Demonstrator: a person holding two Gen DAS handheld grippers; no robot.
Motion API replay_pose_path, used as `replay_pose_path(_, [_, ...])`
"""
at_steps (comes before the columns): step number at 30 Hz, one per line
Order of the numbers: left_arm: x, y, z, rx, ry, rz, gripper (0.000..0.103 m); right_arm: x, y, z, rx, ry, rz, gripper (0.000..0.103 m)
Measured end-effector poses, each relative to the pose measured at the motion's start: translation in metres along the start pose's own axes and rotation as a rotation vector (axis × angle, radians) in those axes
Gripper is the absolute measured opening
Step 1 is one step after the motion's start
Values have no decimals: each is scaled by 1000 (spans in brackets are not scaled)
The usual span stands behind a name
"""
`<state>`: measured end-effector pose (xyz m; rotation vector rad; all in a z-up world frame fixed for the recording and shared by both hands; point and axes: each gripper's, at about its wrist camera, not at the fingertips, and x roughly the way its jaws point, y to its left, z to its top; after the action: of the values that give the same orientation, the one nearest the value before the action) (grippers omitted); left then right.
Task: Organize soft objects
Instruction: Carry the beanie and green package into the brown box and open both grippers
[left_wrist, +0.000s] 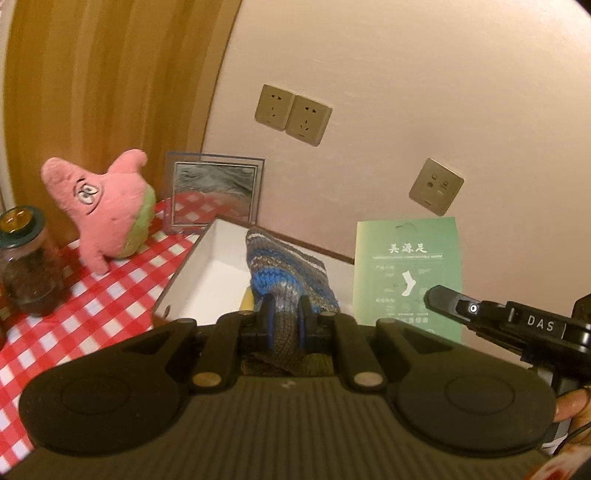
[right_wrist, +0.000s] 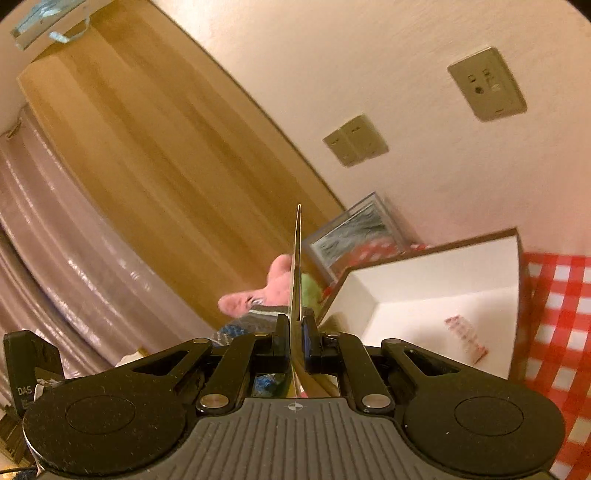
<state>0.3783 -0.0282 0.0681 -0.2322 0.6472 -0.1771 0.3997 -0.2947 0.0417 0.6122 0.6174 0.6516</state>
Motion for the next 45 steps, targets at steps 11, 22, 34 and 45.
replay_pose_path(11, [76, -6, 30, -29, 41, 19, 11, 43, -33, 51, -94, -2, -53, 7])
replay_pose_path(22, [145, 9, 48, -76, 97, 26, 18, 91, -43, 63, -331, 19, -189, 7])
replay_pose_path(34, [155, 55, 15, -65, 240, 126, 23, 139, -45, -7, -453, 323, -224, 56])
replay_pose_path(45, [137, 50, -1, -22, 283, 89, 23, 128, -59, -17, -337, 349, -293, 56])
